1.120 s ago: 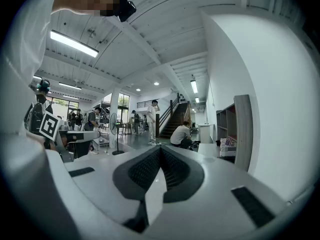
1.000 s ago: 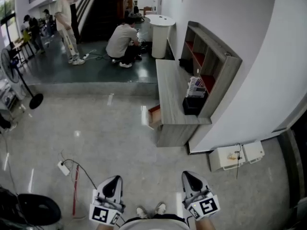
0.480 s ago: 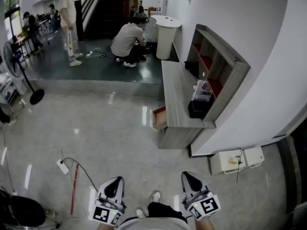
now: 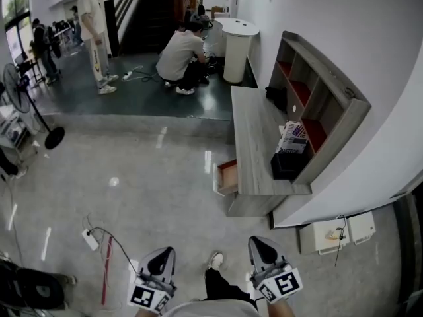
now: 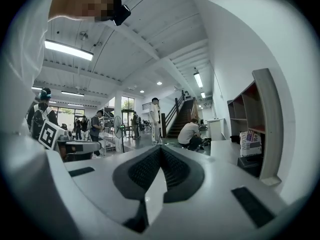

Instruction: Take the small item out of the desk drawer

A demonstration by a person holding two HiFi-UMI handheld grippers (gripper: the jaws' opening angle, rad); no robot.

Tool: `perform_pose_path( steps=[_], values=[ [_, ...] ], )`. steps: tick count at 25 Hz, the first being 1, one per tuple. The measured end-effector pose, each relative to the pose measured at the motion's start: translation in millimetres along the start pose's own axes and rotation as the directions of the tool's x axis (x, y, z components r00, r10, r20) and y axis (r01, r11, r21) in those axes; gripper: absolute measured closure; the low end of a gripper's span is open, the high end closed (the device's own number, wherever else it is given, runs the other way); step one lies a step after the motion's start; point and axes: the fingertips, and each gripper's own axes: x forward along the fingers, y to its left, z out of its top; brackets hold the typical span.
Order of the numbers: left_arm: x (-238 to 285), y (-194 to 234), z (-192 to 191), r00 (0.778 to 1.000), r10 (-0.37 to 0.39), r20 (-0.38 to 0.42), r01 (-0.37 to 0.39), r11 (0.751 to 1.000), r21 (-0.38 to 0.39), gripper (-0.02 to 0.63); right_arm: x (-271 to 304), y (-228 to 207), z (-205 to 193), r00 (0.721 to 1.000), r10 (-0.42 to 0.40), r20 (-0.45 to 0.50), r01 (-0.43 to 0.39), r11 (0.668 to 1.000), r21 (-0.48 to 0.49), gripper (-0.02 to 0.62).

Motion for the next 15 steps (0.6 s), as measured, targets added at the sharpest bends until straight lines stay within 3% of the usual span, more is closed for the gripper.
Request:
perform_pose_path(
  steps=[9, 15],
  values=[
    [172, 42, 23, 1.0, 0.006, -0.023, -0.006, 1.0, -0.003, 0.589, 131, -115, 25, 0.998, 0.065, 0.015, -0.065, 0.998, 0.01, 0.574],
    [237, 61, 25, 0.999, -0.005, -0.045, 0.004, 1.0, -0.022, 0.589, 185, -153, 32, 0.995, 0.102, 0.006, -0.102, 0.995, -0.003, 0.574]
  ],
)
